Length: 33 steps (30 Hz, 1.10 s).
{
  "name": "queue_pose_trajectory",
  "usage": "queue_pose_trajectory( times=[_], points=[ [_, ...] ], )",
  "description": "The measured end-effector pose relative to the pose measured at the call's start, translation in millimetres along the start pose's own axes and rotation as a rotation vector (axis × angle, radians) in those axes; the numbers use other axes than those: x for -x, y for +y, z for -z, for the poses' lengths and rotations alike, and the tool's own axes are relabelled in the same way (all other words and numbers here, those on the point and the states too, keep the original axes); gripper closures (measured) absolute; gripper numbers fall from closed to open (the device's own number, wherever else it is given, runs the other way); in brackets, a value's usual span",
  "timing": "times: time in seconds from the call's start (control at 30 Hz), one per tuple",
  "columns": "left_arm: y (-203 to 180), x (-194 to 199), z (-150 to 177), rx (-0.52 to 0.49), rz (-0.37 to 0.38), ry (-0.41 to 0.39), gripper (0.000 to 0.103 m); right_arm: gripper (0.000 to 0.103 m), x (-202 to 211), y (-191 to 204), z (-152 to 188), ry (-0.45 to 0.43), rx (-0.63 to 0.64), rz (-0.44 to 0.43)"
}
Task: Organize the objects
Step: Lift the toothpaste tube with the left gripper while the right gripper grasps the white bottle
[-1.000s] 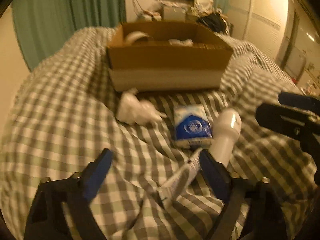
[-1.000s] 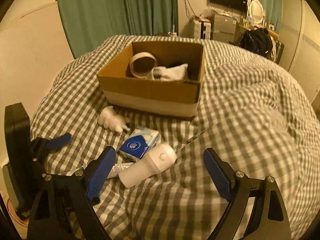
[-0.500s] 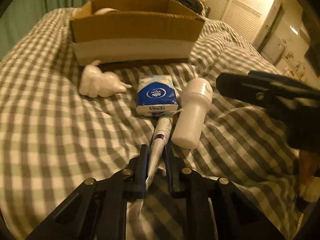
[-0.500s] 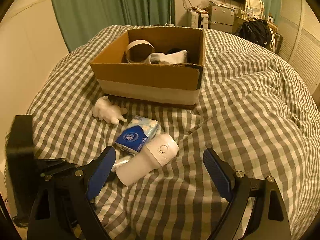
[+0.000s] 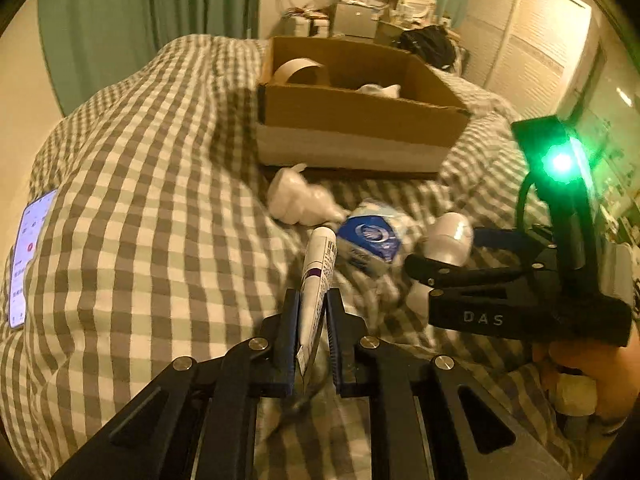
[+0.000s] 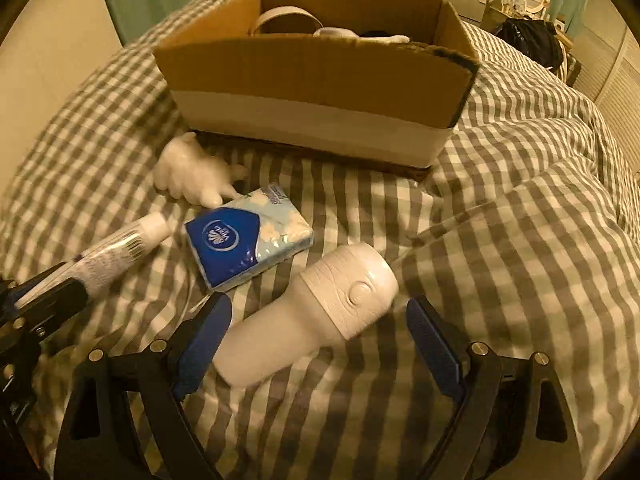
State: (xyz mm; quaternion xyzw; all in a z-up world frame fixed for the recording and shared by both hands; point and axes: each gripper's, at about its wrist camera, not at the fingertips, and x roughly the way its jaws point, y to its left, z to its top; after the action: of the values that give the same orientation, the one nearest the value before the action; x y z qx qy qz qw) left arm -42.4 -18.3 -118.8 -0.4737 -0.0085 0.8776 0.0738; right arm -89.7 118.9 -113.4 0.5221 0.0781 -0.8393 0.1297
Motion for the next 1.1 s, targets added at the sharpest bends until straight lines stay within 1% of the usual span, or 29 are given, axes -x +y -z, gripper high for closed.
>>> queue_pose_trajectory(
  times=[0.1,0.2,0.27,0.33,0.37,0.43,0.53,0.57,0.63,0.77,0.9,1.0,1.1],
  points=[
    [2,-15,2,0.022,0.003,0.029,0.090,0.014,-4,4,-3,-0.001,0.002,-0.009],
    [5,-21,2,0.027,0.017,0.039,0.090,0.015,-13,6,-7,0.018,0.006,-0.011],
    [4,-25,3,0.022,0.027,0.049,0.090,0.020,-23,7,-8,0.049,0.006,-0.039],
    [4,-28,3,0.021,0.035,0.059,0.090,0.025,-28,7,-9,0.055,0.003,-0.043],
    [5,-29,3,0.024,0.041,0.063,0.090,0.028,-26,7,-8,0.042,0.001,-0.039],
    [7,-31,3,0.036,0.056,0.071,0.090,0.038,-21,6,-7,0.021,-0.003,-0.041],
    [5,-29,3,0.034,0.067,0.075,0.090,0.047,-12,3,-5,-0.009,-0.015,-0.060],
    [4,-27,3,0.033,0.069,0.075,0.090,0.049,-8,2,-4,-0.023,-0.014,-0.070],
    [4,-22,3,0.037,0.073,0.072,0.090,0.050,4,4,-2,-0.056,-0.002,-0.083],
    [5,-11,2,0.047,0.083,0.058,0.090,0.050,21,8,2,-0.094,0.029,-0.083],
    [3,5,0,0.043,0.093,0.029,0.090,0.050,42,10,6,-0.132,0.040,-0.099],
    [1,17,-2,0.033,0.087,0.004,0.090,0.050,51,21,7,-0.160,0.049,-0.102],
    [0,27,-5,0.027,0.083,-0.016,0.090,0.050,63,22,7,-0.184,0.057,-0.106]
  ],
)
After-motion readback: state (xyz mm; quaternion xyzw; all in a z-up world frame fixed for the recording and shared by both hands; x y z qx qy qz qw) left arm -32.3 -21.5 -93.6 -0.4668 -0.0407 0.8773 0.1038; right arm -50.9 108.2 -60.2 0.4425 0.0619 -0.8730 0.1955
